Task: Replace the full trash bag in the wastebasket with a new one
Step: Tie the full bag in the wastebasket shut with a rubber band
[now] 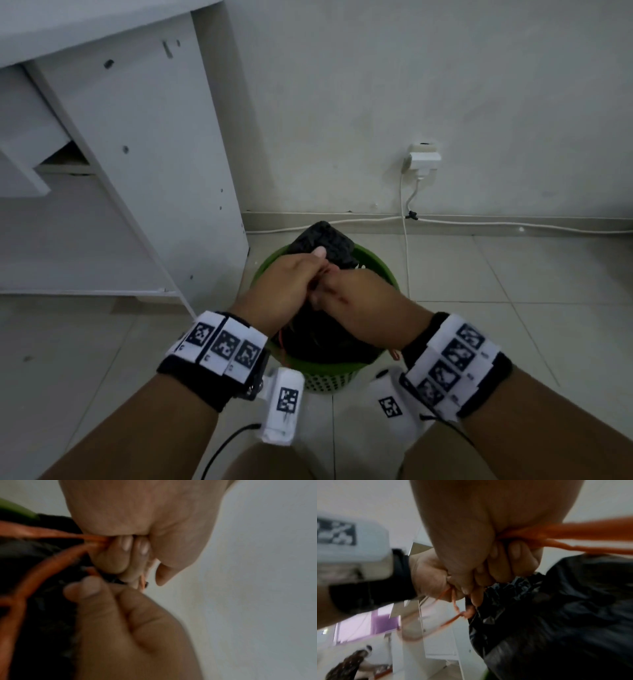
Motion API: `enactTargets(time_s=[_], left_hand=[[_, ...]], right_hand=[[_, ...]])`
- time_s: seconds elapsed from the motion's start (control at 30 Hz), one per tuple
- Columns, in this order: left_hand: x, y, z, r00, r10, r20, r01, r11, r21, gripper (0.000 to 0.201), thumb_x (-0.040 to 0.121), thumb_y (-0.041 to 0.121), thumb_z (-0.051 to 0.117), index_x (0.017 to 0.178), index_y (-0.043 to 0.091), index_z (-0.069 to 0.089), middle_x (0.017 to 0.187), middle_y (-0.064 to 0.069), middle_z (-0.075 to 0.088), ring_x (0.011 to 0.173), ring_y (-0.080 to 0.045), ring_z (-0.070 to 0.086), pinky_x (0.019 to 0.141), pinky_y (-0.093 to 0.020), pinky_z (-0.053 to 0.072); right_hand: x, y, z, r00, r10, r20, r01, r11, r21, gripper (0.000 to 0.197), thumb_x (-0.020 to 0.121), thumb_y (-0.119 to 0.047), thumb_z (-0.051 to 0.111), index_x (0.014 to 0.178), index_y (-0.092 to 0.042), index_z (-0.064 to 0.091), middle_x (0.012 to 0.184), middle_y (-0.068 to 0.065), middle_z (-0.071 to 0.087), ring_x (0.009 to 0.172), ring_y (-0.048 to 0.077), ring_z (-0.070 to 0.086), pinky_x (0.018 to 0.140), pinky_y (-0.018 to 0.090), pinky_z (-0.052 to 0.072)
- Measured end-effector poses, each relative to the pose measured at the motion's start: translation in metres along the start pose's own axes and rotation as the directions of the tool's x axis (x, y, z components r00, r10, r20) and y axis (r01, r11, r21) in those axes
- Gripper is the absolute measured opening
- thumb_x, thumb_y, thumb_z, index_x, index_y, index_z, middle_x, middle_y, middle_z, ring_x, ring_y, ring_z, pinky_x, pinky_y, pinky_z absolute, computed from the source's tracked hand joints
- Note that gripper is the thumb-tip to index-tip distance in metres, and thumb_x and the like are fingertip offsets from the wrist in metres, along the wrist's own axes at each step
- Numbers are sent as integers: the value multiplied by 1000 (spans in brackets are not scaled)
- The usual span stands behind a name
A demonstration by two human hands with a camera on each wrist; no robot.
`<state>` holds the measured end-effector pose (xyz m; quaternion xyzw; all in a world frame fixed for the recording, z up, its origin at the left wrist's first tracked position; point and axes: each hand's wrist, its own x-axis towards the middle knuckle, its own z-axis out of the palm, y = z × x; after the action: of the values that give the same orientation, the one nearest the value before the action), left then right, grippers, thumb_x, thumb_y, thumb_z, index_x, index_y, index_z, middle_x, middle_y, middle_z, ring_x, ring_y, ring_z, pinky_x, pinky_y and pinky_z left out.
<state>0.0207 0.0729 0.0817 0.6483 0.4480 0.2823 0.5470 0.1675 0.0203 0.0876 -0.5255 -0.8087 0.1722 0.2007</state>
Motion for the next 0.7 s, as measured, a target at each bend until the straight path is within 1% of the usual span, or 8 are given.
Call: enactTargets(time_s=[0.07,0.1,0.17,0.3,0.37,0.43,0.53,0.7], left_hand=[[-6,-1,-3,995,76,59,-81,993,90,47,106,43,37,86,23,75,68,19,71,62,8,62,65,-15,47],[-8,0,-4,990,112,85,-119,989,87,45,106,42,36,90,23,74,72,21,72,67,10,63,66,-12,48],[-9,5,-3,970,203,132,-216,972,94,41,107,37,38,98,17,74,88,15,74,87,2,67,79,-18,50],[-5,15,-1,928,325,184,-354,923,155,17,95,16,52,86,16,65,76,8,65,76,-7,59,73,-27,45],[0,13,-3,919,352,177,-386,892,233,7,82,14,55,80,19,60,72,10,61,71,-11,57,70,-32,44],[0,7,-4,912,388,134,-411,871,269,6,76,14,55,80,18,59,74,4,64,71,-17,60,69,-35,48],[-4,2,-4,911,406,69,-412,889,201,9,79,6,57,81,14,62,74,4,67,69,-10,61,65,-26,48],[-7,-6,0,908,420,-15,-399,873,281,16,77,24,60,92,26,55,72,0,68,66,-24,64,64,-41,52]], right_hand=[[0,3,-21,994,104,-37,-101,993,59,31,100,-24,53,81,-4,67,74,7,66,66,15,56,65,32,40],[-1,4,-30,985,162,-65,-154,980,124,32,100,-28,52,80,-6,66,72,3,65,64,11,55,65,30,41],[-1,7,-42,960,248,-128,-194,922,335,32,101,-29,51,82,-7,65,69,-2,65,61,6,54,61,24,43],[4,9,-35,924,343,-170,-145,725,673,29,105,-23,43,88,-2,54,53,19,48,39,19,38,43,27,29],[5,11,-28,916,354,-188,-118,687,717,28,106,-24,40,87,-5,50,53,27,47,35,20,35,40,26,26],[4,13,-24,919,348,-183,-115,685,720,28,107,-26,38,88,-8,49,70,38,57,33,22,39,38,24,28],[2,16,-19,926,345,-151,-146,697,702,30,107,-29,38,91,-5,50,80,41,60,29,22,43,35,22,31],[3,17,-18,906,406,-120,-205,670,714,28,106,-23,42,87,-5,54,66,20,64,28,11,38,31,19,27]])
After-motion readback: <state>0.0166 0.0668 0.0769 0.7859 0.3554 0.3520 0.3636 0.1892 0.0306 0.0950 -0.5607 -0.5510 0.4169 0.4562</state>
